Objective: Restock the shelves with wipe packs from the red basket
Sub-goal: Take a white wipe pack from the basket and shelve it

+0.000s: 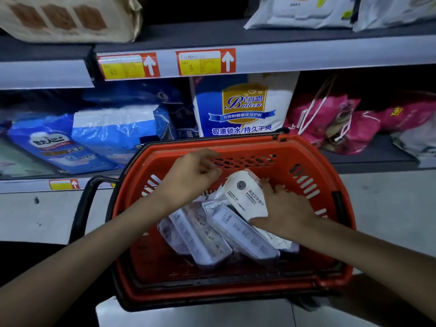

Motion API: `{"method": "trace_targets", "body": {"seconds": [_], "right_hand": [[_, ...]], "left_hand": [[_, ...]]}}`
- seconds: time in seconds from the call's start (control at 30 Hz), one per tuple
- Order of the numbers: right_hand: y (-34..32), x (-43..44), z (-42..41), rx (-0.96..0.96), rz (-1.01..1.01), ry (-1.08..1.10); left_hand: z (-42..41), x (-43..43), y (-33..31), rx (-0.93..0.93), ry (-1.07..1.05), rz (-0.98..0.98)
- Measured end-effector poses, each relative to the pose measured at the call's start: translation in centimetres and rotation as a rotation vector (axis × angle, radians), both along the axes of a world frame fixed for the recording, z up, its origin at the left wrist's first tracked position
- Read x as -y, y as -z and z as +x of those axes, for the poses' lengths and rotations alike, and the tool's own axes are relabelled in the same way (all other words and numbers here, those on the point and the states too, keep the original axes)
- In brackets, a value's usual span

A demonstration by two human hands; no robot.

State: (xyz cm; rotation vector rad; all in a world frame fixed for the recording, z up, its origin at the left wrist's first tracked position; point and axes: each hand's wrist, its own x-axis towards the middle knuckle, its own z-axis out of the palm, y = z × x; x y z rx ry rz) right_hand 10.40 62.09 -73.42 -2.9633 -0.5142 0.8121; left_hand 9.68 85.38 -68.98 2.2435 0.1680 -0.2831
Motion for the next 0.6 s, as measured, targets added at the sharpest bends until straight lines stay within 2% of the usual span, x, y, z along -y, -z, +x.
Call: {"method": "trace_targets", "body": {"seconds": [0.37, 0.5, 0.6], "right_hand": [[1.5, -1.1, -0.5, 0.031, 0.016, 0.065], [1.4, -0.3, 0.8, -0.025, 0.167, 0.239], [0.9, 1.6, 2.3, -0.073, 0.364, 0.384]], "left_hand": [[0.8, 1.1, 0.6, -0.233, -0.155, -0.283], [0.4, 1.1, 0.0, -0.281, -0.197, -0.339], [0.2, 0.9, -0.3, -0.303, -0.22, -0.366]]}}
